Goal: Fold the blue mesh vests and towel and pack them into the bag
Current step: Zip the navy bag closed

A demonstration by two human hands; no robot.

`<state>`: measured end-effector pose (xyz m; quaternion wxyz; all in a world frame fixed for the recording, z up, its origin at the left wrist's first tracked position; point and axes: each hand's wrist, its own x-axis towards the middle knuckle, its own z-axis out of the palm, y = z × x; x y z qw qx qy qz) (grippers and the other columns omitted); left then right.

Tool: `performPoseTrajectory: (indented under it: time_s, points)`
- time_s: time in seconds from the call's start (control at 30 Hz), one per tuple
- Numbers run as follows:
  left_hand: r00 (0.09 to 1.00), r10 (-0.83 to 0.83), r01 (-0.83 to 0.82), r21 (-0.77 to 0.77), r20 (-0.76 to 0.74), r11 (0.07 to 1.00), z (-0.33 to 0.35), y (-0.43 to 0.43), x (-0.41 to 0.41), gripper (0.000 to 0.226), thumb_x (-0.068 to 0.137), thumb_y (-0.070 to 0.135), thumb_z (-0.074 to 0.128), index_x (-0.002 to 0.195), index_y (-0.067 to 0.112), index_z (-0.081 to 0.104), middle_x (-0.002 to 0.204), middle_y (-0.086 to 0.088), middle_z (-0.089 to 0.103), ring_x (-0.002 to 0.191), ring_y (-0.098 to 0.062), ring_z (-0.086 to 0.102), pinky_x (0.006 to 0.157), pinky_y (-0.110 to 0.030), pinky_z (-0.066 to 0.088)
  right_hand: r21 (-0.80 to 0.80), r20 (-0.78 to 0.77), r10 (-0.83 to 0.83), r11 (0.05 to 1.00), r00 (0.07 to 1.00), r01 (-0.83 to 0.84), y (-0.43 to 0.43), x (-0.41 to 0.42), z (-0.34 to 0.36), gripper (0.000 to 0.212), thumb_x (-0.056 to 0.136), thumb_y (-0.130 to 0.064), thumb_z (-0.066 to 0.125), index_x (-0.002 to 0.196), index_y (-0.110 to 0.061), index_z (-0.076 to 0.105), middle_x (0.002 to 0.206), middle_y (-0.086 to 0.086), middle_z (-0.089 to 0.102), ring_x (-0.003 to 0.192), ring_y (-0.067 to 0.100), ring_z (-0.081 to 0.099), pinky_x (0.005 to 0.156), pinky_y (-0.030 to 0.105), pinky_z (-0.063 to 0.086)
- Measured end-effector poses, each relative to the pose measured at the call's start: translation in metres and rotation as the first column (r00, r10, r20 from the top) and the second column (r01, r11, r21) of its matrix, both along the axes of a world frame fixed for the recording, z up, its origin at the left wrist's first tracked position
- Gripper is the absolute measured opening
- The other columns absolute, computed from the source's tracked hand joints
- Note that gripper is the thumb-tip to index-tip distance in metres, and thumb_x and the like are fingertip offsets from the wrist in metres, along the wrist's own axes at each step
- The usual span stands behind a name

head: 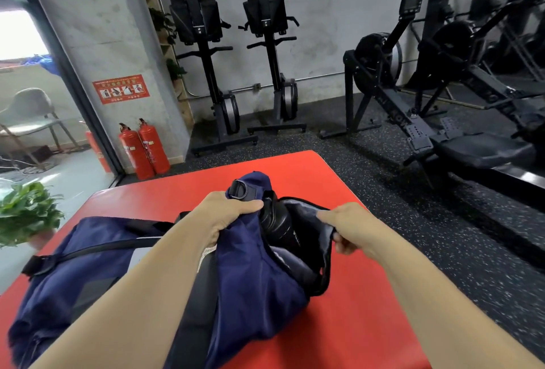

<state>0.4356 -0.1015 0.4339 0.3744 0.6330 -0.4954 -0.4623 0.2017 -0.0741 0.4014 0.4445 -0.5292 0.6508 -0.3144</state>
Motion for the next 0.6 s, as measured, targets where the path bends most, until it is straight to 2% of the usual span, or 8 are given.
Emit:
performPoseTrajectory:
  time_s: [0.1,0.2,0.37,0.5,0.57,0.6]
  points:
    - [0.998,-0.066,0.066,0.035,0.004,0.997,0.008,0.001,0.016,0.028,0.071,0.015,0.085,0.096,0.009,0.075,0.096,-0.015,0.075,0.096,-0.033,0.071,0.095,-0.048,0.053,-0.043,0.109,0.099,0.995,0.989,-0.095,0.015,0.031,0.017,0.032,0.094,-0.016,0.055,0.065,-0.013,0.045,0.044,0.004,0.04,0.03,0.015,0.04,0.036,0.017,0.027]
    - [0.979,-0.174,0.168,0.064,0.108,0.984,0.02,-0.003,0.023,0.03,0.067,0.014,0.087,0.095,0.011,0.076,0.096,-0.012,0.076,0.099,-0.033,0.07,0.097,-0.047,0.052,-0.012,0.133,0.236,0.971,0.963,-0.237,0.033,0.068,0.01,0.029,0.096,-0.018,0.053,0.068,-0.013,0.046,0.044,0.004,0.048,0.032,0.013,0.046,0.037,0.018,0.031]
    - [0.944,-0.198,0.197,0.032,0.264,0.98,0.023,0.001,0.019,0.015,0.077,0.005,0.079,0.088,0.013,0.074,0.093,-0.01,0.076,0.086,-0.026,0.07,0.089,-0.038,0.055,-0.046,0.224,0.205,0.979,0.953,-0.2,0.057,0.088,0.002,0.033,0.099,-0.023,0.053,0.067,-0.015,0.048,0.051,0.005,0.058,0.045,0.015,0.053,0.045,0.018,0.036]
    - [0.912,-0.211,0.236,-0.028,0.351,0.971,0.025,0.015,0.018,0.014,0.08,0.002,0.075,0.084,0.014,0.07,0.083,-0.004,0.072,0.071,-0.016,0.062,0.068,-0.025,0.051,-0.046,0.285,0.249,0.968,0.926,-0.246,0.075,0.105,-0.002,0.034,0.099,-0.024,0.053,0.066,-0.016,0.052,0.054,0.005,0.06,0.045,0.011,0.053,0.046,0.012,0.036]
    - [0.899,-0.212,0.241,-0.029,0.384,0.97,0.025,0.023,0.021,0.013,0.081,0.004,0.075,0.087,0.015,0.07,0.086,-0.003,0.072,0.072,-0.016,0.062,0.068,-0.025,0.05,-0.036,0.29,0.26,0.965,0.921,-0.261,0.08,0.113,-0.005,0.035,0.099,-0.026,0.054,0.064,-0.018,0.054,0.053,0.003,0.063,0.045,0.008,0.056,0.054,0.014,0.041]
    - [0.895,-0.201,0.233,-0.033,0.398,0.972,0.025,0.027,0.022,0.013,0.082,0.005,0.074,0.091,0.014,0.071,0.091,-0.005,0.073,0.075,-0.018,0.063,0.073,-0.028,0.052,-0.035,0.267,0.263,0.964,0.927,-0.263,0.081,0.117,-0.007,0.036,0.097,-0.029,0.055,0.063,-0.018,0.055,0.054,0.003,0.065,0.048,0.008,0.058,0.061,0.02,0.045]
